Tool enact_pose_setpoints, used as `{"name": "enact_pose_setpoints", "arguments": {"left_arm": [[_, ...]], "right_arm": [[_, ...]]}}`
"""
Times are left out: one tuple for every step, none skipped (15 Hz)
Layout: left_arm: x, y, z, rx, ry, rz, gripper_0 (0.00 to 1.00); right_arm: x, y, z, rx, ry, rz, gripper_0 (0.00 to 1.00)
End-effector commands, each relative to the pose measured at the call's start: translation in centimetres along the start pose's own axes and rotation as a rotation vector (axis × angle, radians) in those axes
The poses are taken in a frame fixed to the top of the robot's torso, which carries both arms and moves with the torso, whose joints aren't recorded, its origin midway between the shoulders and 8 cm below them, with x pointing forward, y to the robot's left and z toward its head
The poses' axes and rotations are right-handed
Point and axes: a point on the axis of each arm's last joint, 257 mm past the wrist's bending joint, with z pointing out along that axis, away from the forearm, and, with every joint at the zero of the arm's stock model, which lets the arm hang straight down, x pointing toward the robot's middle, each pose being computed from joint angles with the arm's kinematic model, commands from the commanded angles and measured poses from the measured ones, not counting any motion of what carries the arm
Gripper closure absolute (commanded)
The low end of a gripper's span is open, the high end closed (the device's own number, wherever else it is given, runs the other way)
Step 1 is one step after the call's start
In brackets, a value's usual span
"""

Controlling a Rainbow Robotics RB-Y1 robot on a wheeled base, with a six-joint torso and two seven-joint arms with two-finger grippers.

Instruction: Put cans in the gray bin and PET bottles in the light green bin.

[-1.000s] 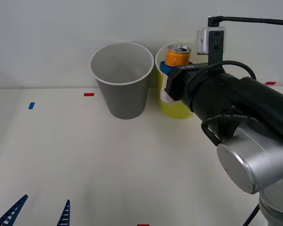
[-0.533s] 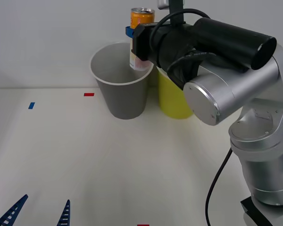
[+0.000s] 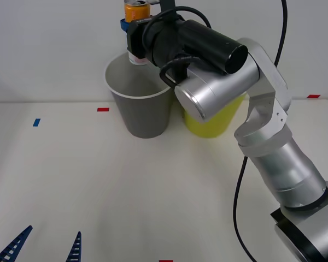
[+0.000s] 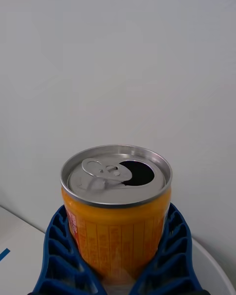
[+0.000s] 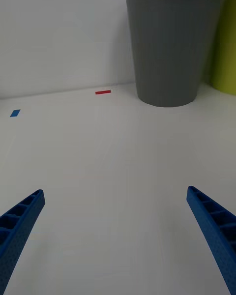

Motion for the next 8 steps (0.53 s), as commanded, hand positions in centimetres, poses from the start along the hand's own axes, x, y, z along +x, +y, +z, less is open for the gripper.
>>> {"name": "enact_pose_setpoints", "arguments": {"left_arm": [[0.0, 0.0, 0.0, 0.000, 0.000, 0.000, 0.00], [0.0, 0.0, 0.0, 0.000, 0.000, 0.000, 0.00], [0.0, 0.0, 0.0, 0.000, 0.000, 0.000, 0.00], [0.0, 0.0, 0.0, 0.000, 0.000, 0.000, 0.00], [0.0, 0.0, 0.0, 0.000, 0.000, 0.000, 0.00], [0.0, 0.0, 0.0, 0.000, 0.000, 0.000, 0.00], [0.0, 0.0, 0.0, 0.000, 0.000, 0.000, 0.00], [0.0, 0.0, 0.0, 0.000, 0.000, 0.000, 0.00]], "right_arm": [[0.4, -0.4, 1.9, 0.000, -0.003, -0.011, 1.00], [0.6, -0.3, 2.5, -0.001, -0.003, -0.011, 1.00], [0.7, -0.4, 3.0, -0.003, -0.008, -0.007, 1.00], [0.9, -0.2, 3.4, -0.006, -0.011, -0.002, 1.00], [1.0, 0.0, 3.4, -0.010, -0.009, -0.003, 1.00], [1.0, 0.3, 3.4, -0.015, -0.007, -0.004, 1.00], [1.1, 0.4, 3.4, -0.016, -0.006, -0.004, 1.00], [1.1, 0.2, 3.4, -0.012, -0.006, -0.006, 1.00]]}}
